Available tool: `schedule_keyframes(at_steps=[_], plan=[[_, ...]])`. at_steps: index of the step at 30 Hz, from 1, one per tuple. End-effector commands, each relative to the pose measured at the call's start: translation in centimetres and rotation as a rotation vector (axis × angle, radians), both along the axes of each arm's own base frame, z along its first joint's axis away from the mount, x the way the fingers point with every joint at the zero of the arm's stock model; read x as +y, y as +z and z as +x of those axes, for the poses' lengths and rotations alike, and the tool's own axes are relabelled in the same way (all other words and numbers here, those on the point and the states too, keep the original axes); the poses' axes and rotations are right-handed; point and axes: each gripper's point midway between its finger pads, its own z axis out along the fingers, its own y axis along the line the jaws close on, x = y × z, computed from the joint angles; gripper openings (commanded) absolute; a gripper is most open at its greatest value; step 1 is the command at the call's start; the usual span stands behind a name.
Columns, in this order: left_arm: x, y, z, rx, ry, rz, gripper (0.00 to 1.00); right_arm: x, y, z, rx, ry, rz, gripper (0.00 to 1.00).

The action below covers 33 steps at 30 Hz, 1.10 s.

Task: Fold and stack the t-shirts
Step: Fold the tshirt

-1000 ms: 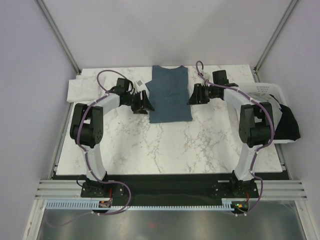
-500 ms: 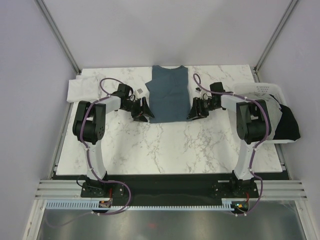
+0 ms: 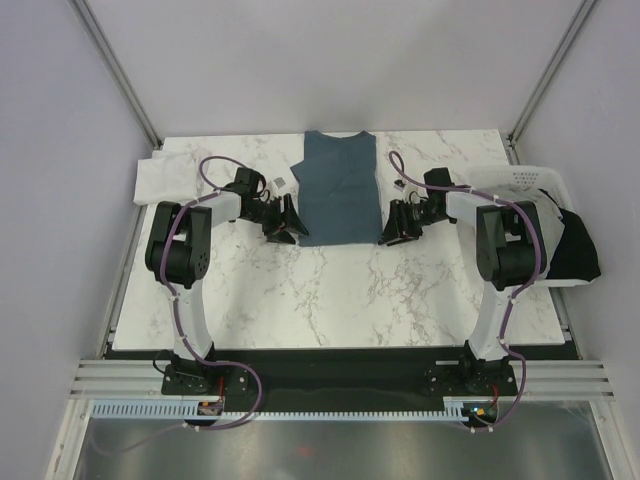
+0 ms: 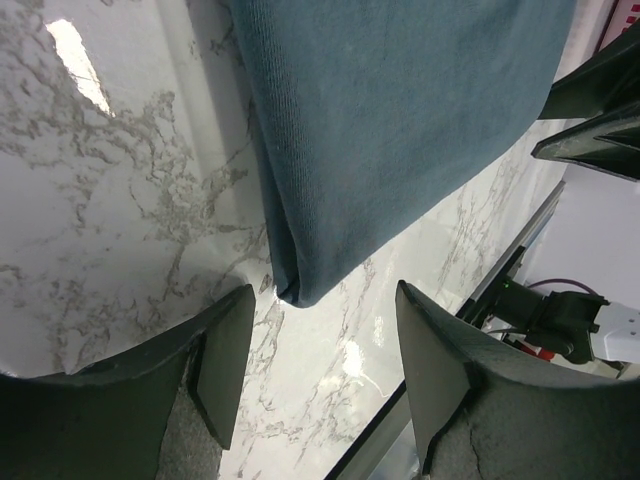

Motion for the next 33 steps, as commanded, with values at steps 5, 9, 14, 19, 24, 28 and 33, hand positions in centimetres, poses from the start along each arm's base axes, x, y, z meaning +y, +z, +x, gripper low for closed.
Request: schedule_keyframes(at_steps=[5,9,14,19,24,28,33], plan=[[0.4,-0.3,0.7,0.016,0.023,-0.024,0.66,0.8,-0.5,0.9,0.028,-0.016,0.084,0.5],[0.4,-0.5,0.8,0.029,0.03,-0.03,0.66,1.0,-0.7,1.4,0.032,-0.025,0.096,0.49],[0.4,-0.9,0.8,0.038,0.028,-0.031,0.65,1.0,-0.9,2.0,0.032,-0.032,0.095,0.49],[0.2,-1.3,0.9,0.056,0.025,-0.048,0.56,1.0,-1.6,2.4,0.034,-0.045,0.095,0.49],[-0.1,-1.9,1.2,0.073,0.021,-0.062,0.41,0.9,-2.2,2.6,0.038,-0.056,0.091,0.43],[-0.2,-2.0,1.5,0.081,0.023,-0.071,0.38,0.7,-2.3,2.6,0.034,-0.061,0.084,0.37],[-0.2,-2.0,1.1,0.094,0.022,-0.095,0.21,0.6,-2.1,3.0,0.008,-0.071,0.086,0.25]])
